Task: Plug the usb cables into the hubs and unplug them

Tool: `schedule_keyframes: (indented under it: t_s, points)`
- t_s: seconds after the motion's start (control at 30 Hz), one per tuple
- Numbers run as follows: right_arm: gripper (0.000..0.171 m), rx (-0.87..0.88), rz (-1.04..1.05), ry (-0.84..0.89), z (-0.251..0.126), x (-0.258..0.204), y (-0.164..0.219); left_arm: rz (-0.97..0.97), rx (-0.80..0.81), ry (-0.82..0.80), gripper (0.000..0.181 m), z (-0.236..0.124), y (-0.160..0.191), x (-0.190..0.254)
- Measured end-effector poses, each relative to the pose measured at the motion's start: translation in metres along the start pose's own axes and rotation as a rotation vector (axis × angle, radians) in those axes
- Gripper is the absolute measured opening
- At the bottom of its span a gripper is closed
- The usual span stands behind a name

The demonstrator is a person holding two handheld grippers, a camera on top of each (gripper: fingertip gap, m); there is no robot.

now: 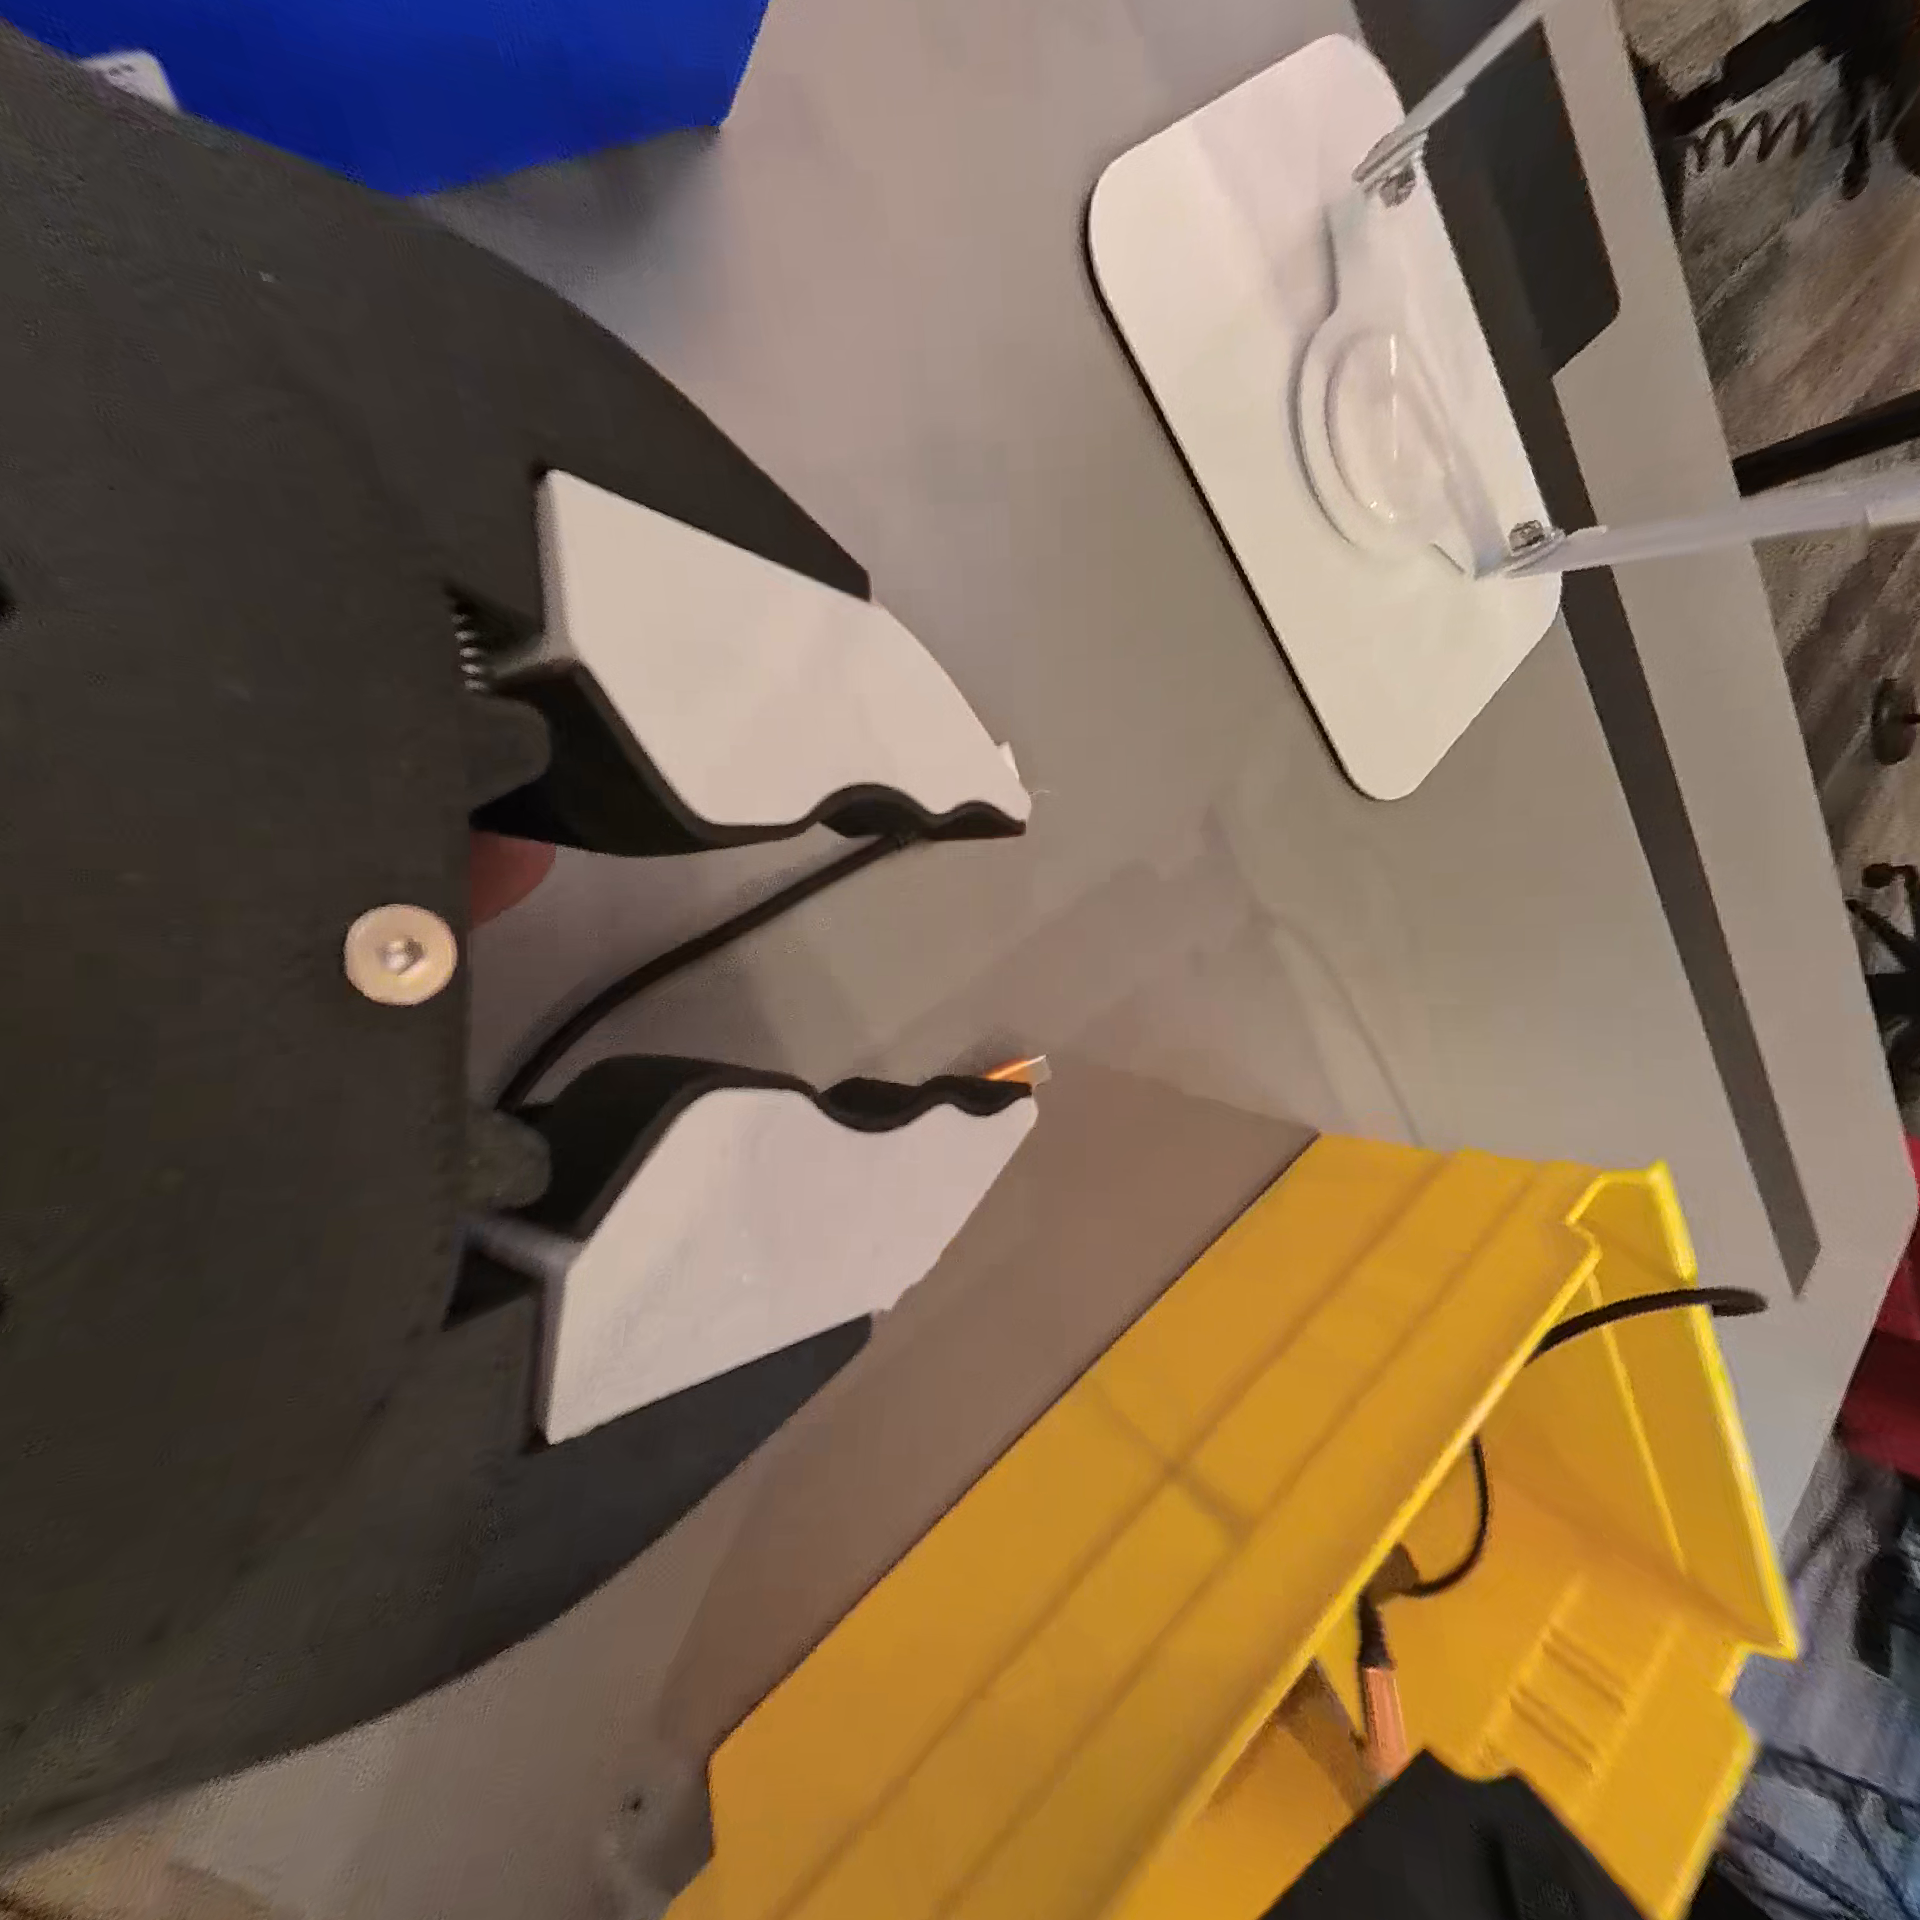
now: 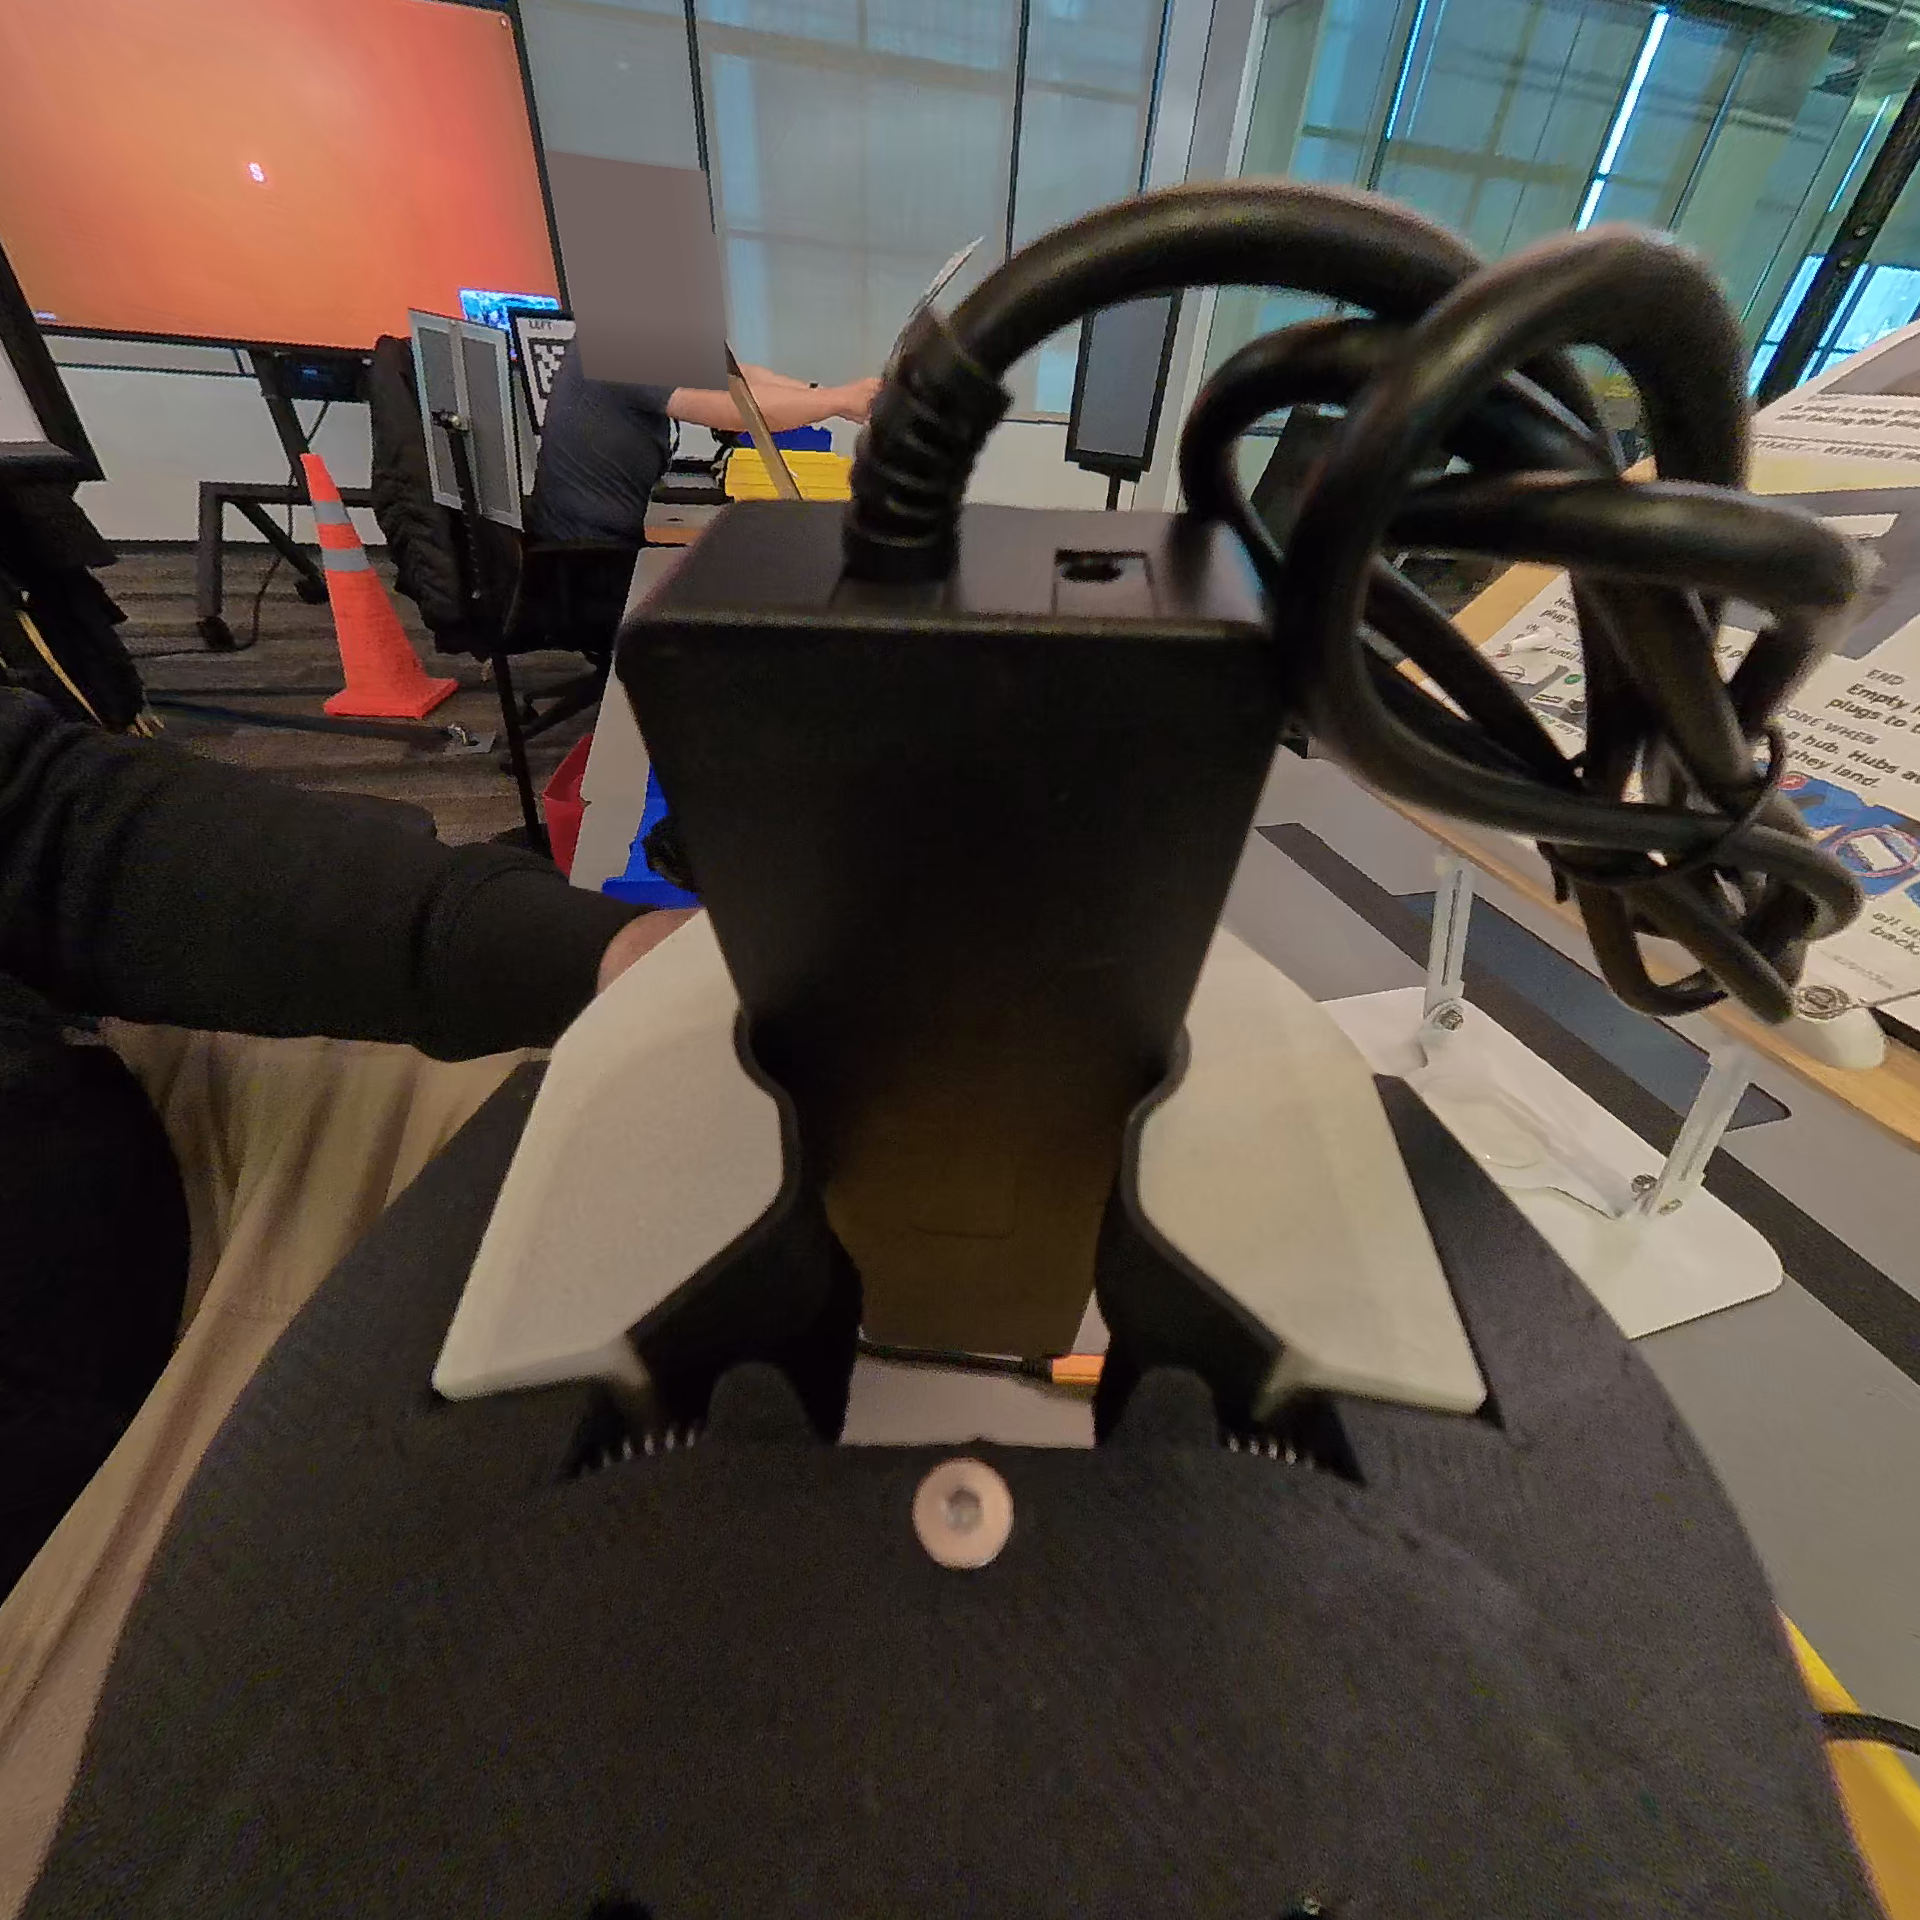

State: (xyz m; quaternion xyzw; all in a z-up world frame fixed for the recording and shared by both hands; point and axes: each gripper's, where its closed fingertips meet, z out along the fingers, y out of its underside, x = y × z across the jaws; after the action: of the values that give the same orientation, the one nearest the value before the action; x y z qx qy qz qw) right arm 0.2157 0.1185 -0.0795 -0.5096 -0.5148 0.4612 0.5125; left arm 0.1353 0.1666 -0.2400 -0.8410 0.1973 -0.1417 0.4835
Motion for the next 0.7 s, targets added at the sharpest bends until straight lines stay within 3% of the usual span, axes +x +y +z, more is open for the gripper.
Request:
schedule_keyframes:
  t_s: [0.03, 0.17, 0.37, 0.5, 0.7]
  points:
    - [0.064, -0.001, 0.0, -0.001, 0.0, 0.0, 0.0, 0.044, -0.03, -0.023, 0.043, 0.001, 0.003, 0.004]
    - [0.064, -0.007, 0.001, -0.002, 0.002, -0.001, 0.001, 0.226, -0.22, -0.219, 0.046, 0.01, 0.026, -0.016]
    - [0.064, -0.006, -0.005, -0.006, 0.002, -0.003, -0.001, 0.2, -0.362, -0.277, 0.04, 0.038, 0.063, -0.042]
    - [0.064, -0.006, -0.002, -0.004, 0.002, -0.002, 0.0, 0.238, -0.373, -0.296, 0.015, 0.048, 0.061, -0.044]
    - [0.064, -0.004, 0.001, -0.008, 0.001, -0.001, 0.002, 0.319, -0.342, -0.285, 0.006, 0.048, 0.057, -0.044]
